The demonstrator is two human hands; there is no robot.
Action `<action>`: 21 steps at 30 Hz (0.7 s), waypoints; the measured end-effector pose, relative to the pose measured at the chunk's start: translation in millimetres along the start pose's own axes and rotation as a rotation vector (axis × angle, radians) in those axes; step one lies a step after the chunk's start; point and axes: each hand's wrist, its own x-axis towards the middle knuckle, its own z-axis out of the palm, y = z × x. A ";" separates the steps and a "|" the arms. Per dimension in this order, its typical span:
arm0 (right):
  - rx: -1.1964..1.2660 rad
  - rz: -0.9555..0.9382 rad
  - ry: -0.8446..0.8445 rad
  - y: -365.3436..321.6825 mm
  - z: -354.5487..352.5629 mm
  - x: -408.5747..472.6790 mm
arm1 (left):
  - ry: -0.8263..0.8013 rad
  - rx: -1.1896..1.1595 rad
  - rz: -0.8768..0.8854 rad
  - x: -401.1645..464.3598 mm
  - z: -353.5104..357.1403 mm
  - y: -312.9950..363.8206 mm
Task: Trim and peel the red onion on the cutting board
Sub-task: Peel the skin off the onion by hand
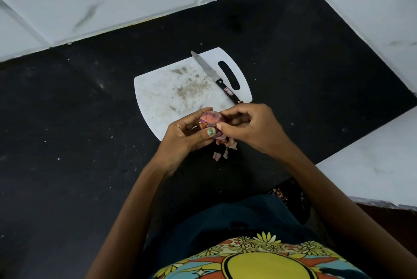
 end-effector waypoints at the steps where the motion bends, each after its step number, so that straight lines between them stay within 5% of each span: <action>1: 0.003 0.000 0.010 -0.1 0.2 0.5 | 0.000 0.002 0.000 0.0 0.0 0.1; 9: -0.062 -0.043 0.095 3.3 0.2 5.2 | 0.001 -0.023 -0.008 -1.0 0.5 -1.8; 14: 0.185 0.018 0.025 -0.4 1.0 0.3 | 0.046 -0.128 -0.006 -0.2 -0.5 0.5; 21: 0.182 -0.008 0.102 3.1 7.1 0.9 | 0.062 -0.175 -0.017 2.2 -1.9 0.0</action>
